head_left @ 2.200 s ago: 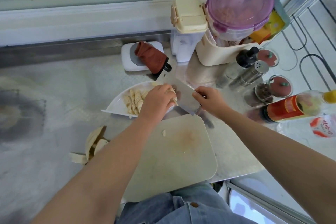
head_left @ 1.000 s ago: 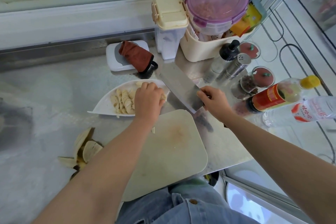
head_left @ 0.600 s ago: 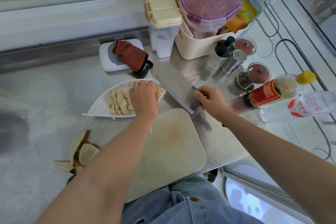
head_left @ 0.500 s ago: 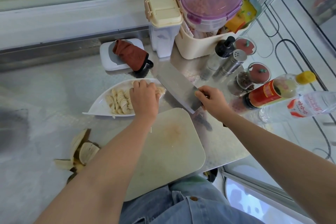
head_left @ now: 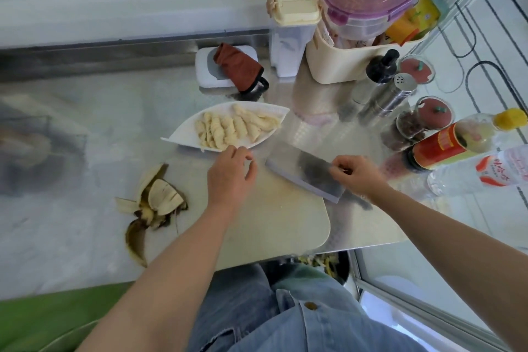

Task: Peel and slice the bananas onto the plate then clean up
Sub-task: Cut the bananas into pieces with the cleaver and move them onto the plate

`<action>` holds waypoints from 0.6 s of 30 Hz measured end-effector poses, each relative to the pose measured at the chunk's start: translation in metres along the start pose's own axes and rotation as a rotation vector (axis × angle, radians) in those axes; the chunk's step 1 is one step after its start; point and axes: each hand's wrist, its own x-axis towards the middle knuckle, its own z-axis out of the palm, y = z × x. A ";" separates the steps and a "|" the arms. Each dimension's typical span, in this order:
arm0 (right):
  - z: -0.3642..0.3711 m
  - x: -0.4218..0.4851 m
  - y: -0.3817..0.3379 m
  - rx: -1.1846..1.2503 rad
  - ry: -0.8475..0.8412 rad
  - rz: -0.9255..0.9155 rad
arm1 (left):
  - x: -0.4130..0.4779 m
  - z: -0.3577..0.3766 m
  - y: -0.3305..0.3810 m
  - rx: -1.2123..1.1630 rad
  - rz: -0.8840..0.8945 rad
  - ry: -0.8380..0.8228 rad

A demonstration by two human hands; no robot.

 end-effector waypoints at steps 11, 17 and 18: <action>0.039 -0.007 -0.004 -0.064 0.009 -0.089 | -0.070 0.008 -0.010 0.091 -0.164 -0.120; 0.051 -0.016 -0.008 -0.085 -0.044 -0.122 | -0.080 0.014 -0.007 0.131 -0.138 -0.152; 0.051 -0.018 -0.009 -0.081 -0.054 -0.115 | -0.082 0.014 -0.007 0.125 -0.136 -0.153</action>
